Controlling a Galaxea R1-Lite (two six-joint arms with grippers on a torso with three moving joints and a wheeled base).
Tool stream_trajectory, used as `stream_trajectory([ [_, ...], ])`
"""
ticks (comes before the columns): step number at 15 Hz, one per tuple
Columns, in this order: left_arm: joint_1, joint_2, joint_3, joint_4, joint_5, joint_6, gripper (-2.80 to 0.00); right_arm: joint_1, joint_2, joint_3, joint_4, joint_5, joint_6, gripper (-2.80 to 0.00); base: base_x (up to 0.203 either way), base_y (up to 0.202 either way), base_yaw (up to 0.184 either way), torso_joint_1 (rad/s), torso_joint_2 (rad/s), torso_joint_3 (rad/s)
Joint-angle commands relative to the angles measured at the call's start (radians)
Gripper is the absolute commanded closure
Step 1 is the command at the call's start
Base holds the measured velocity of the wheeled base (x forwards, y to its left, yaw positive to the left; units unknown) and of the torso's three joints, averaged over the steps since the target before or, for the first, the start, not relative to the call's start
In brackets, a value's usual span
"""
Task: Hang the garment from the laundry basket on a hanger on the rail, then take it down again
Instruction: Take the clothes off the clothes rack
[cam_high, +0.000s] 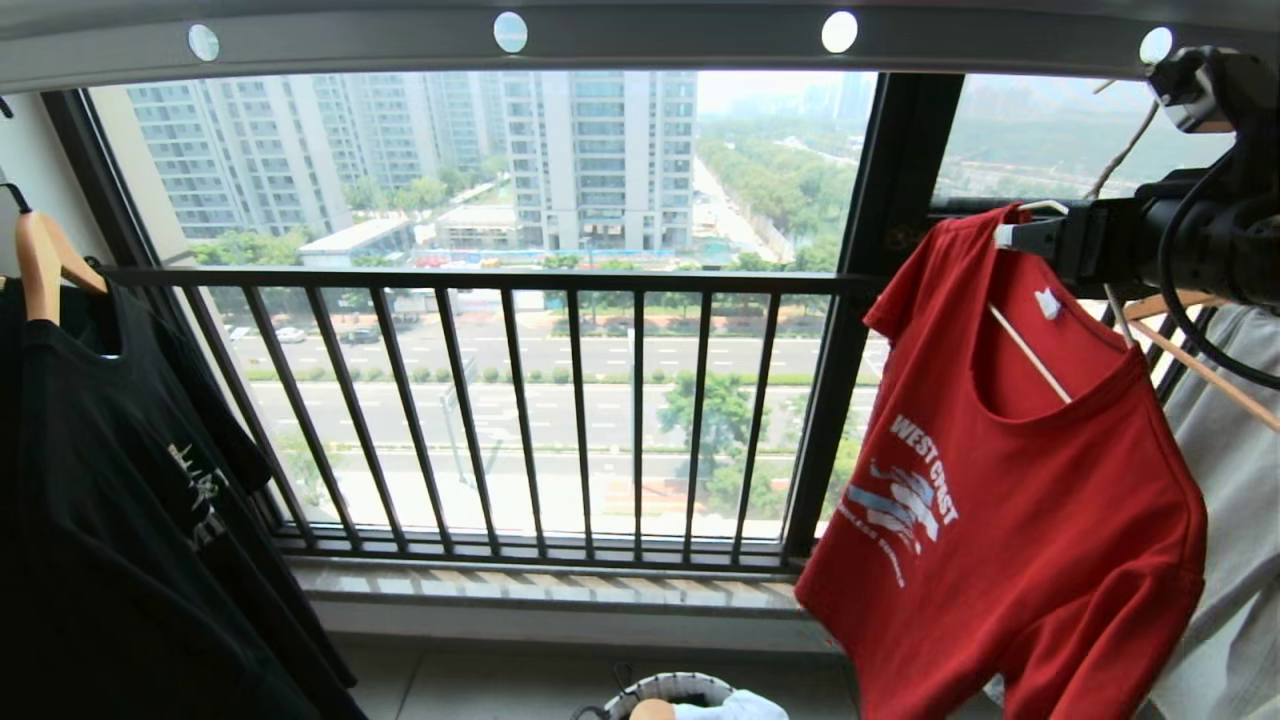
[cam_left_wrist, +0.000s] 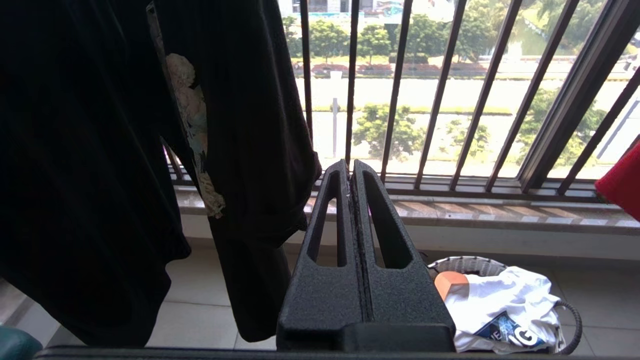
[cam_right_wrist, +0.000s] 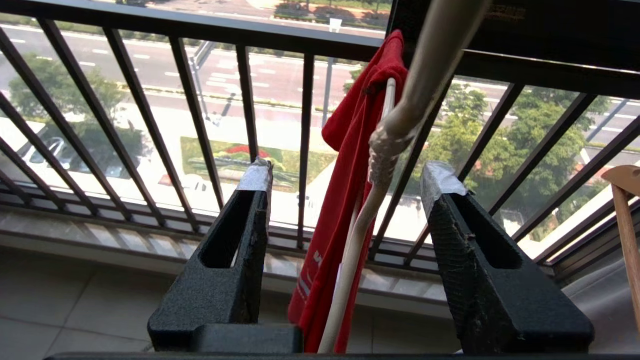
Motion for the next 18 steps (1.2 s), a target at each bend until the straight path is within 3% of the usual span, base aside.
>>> stream_trajectory([
  [1, 0.0, 0.002, 0.0, 0.0, 0.0, 0.0, 0.0, -0.006, 0.004, -0.001, -0.007, -0.001, 0.0, 0.0, 0.0, 0.0, 0.0, 0.0, 0.0, 0.0],
  [18, 0.0, 0.002, 0.0, 0.0, 0.0, 0.0, 0.0, -0.037, -0.075, 0.014, -0.009, 0.001, -0.003, 0.0, 0.0, 0.0, 0.0, 0.0, 0.0, 0.0],
])
